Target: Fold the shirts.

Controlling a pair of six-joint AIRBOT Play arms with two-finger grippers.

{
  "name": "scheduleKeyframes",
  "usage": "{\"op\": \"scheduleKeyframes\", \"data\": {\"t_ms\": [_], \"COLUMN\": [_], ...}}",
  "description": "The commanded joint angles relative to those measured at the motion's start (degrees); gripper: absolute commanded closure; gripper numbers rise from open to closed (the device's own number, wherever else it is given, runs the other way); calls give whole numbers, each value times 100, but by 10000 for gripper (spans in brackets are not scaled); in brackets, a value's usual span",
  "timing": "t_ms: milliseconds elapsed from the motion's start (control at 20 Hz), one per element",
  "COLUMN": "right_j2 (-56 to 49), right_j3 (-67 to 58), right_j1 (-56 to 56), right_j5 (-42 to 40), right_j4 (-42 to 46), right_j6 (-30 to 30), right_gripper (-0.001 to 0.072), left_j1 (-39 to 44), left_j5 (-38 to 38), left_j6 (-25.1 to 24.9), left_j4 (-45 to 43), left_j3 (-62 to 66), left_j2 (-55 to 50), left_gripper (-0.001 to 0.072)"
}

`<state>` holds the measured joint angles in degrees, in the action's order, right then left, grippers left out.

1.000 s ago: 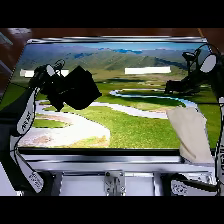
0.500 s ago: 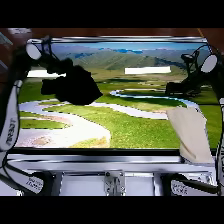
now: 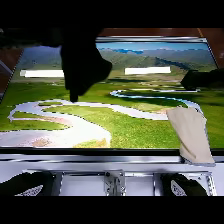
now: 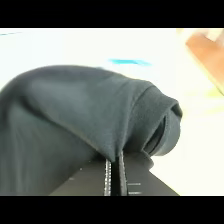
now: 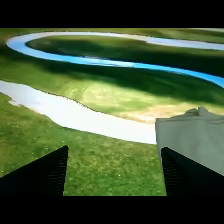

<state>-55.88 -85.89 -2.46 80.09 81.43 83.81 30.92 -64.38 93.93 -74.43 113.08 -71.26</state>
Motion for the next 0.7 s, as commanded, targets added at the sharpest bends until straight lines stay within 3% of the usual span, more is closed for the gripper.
{"op": "scheduleKeyframes", "data": {"t_ms": [0, 250, 350, 400, 500, 650], "right_j2": [684, 487, 382, 308, 127, -109], "right_j3": [2, 219, 476, 566, 616, 616], "right_j1": [7, 7, 7, 4, 4, -319], "right_j5": [258, 1139, 1056, 1045, 1038, 1113], "right_j4": [-79, -74, 13, 157, 745, 1040], "right_j6": [140, 142, 142, 146, 214, 164], "right_gripper": [15, 15, 14, 15, 15, 15], "left_j1": [835, 1307, 1263, 1150, 557, -785], "left_j5": [68, 955, 929, 885, 584, -892], "left_j6": [142, 684, 841, 1012, 809, 361], "left_j4": [-59, 90, 404, 398, 393, 398], "left_j3": [-645, -2426, -2516, -2503, -2500, -2667], "left_j2": [-22, -820, -1222, -1296, -1202, -1021], "left_gripper": [670, 642, -13, -12, -11, -10]}}
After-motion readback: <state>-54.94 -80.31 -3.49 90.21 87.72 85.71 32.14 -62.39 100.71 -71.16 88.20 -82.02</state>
